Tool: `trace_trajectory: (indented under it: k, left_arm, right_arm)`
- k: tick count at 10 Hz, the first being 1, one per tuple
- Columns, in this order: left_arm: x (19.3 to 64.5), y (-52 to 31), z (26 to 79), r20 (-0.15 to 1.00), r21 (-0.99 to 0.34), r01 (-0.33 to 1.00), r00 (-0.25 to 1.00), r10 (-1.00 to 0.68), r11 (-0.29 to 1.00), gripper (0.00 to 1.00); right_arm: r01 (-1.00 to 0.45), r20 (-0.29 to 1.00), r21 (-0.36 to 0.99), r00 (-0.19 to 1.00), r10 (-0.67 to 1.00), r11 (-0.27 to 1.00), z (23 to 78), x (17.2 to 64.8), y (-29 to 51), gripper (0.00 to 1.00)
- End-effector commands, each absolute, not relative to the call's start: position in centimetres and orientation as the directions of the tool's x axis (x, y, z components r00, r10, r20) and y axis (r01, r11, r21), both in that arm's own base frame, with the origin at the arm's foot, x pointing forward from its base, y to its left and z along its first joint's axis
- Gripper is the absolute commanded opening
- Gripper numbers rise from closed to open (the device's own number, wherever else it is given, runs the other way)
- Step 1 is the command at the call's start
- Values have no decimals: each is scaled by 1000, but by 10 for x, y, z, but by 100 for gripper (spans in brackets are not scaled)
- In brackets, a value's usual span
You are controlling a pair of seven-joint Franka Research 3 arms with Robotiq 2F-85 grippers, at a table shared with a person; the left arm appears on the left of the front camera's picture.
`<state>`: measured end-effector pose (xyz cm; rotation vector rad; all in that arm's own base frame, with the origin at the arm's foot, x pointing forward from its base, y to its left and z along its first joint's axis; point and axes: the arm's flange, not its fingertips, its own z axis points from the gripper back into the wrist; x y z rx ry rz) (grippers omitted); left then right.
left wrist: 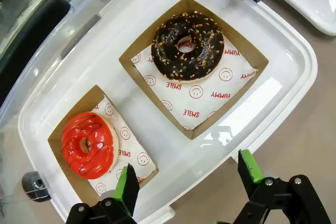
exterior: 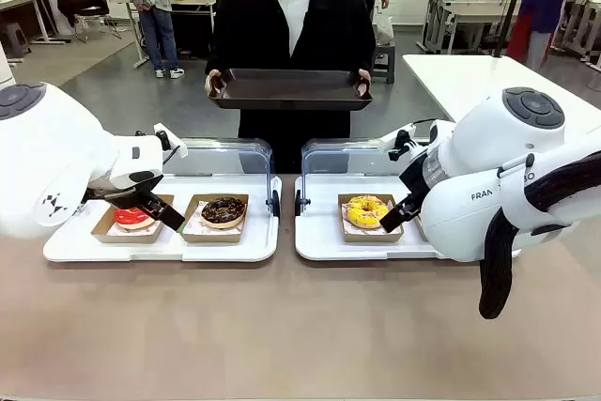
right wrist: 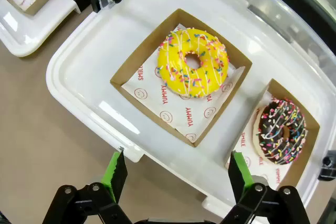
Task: Provide the desired donut to the person.
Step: Pick up and lift the Paper togo box containing the Donut pointed at by the person.
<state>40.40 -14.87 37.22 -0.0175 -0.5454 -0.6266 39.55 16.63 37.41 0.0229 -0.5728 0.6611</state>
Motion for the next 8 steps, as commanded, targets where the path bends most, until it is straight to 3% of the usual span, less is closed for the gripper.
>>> trace_trajectory:
  k: [1, 8]
  left_arm:
    - [404, -149, 372, 490, 146, 561, 674, -552, 815, 100]
    - [404, -149, 372, 490, 146, 561, 674, -552, 815, 100]
  right_arm:
    - [-586, 510, -158, 641, 574, 795, 374, 396, 166, 100]
    - [-586, 510, -158, 641, 574, 795, 374, 396, 166, 100]
